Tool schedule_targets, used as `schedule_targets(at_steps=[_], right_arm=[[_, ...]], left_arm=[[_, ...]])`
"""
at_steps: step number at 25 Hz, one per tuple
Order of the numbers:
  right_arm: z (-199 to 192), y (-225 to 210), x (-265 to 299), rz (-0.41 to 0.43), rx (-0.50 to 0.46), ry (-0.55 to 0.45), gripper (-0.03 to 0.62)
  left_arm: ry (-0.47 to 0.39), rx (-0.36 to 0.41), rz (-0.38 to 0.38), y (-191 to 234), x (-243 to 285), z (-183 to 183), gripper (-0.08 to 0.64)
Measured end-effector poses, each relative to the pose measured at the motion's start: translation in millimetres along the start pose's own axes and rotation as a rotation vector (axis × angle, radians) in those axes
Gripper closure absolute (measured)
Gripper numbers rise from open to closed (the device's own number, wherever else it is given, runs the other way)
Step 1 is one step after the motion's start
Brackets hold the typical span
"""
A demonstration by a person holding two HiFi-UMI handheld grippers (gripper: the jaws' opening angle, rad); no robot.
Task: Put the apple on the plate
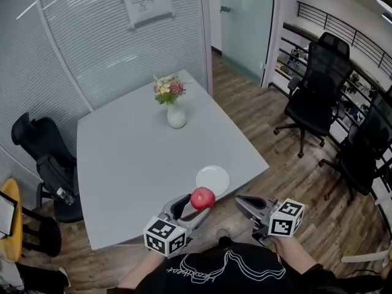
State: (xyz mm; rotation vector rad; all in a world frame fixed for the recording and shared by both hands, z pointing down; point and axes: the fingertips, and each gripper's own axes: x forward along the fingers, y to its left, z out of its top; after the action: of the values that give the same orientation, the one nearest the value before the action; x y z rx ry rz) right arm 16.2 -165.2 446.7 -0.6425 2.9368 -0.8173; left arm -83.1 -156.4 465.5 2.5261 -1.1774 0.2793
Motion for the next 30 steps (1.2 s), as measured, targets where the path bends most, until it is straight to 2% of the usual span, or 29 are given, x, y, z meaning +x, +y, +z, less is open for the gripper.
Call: schedule_targets(at_steps=[5,17,23,30], right_arm=[[4,-28,-1,-0.022,0.018,0.011,0.583],[-3,-79,-11,-0.080,0.087,0.015,0.583],[-11,-92,-18,-0.109,0.116,0.022,0.583],[-17,-106,-29,-0.151,0.144,0.023,0.583]], left_arm=[[0.027,0.035,0.005,16,38,-4,0.259],[0.136,0.040,0.050,59,113,-47,0.259],[0.208,0.124,0.076,76,138,-76,0.259],[0.244,0.145,0.078,95,164,-104,0.259]])
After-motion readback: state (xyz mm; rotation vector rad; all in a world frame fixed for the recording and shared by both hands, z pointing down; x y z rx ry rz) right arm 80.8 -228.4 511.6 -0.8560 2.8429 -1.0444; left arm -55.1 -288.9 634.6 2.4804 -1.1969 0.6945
